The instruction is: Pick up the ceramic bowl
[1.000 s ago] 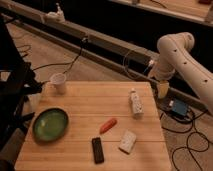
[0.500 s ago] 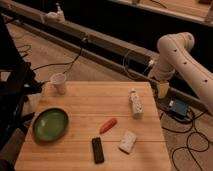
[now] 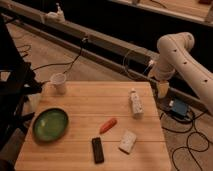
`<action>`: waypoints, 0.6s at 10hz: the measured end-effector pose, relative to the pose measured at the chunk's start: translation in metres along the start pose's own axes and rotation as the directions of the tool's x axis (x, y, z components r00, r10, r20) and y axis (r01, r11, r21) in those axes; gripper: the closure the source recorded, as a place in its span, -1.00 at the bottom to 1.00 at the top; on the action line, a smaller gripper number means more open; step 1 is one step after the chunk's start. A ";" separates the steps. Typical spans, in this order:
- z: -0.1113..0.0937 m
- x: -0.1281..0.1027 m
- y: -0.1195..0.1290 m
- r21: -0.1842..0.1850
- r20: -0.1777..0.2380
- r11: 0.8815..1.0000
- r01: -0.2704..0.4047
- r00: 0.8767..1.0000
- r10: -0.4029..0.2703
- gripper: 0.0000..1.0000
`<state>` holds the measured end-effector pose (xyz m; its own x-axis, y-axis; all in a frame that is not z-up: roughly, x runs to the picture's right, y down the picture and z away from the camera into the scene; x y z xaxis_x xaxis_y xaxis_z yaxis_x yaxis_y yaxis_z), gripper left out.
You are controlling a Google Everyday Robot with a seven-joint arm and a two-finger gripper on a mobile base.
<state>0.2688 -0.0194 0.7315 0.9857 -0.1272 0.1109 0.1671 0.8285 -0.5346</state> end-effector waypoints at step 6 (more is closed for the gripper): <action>0.016 -0.141 -0.054 0.043 0.101 0.937 0.347 0.932 -0.349 -0.60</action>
<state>0.1198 -0.0378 0.7582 0.8575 -0.3528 0.3744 0.4972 0.7554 -0.4268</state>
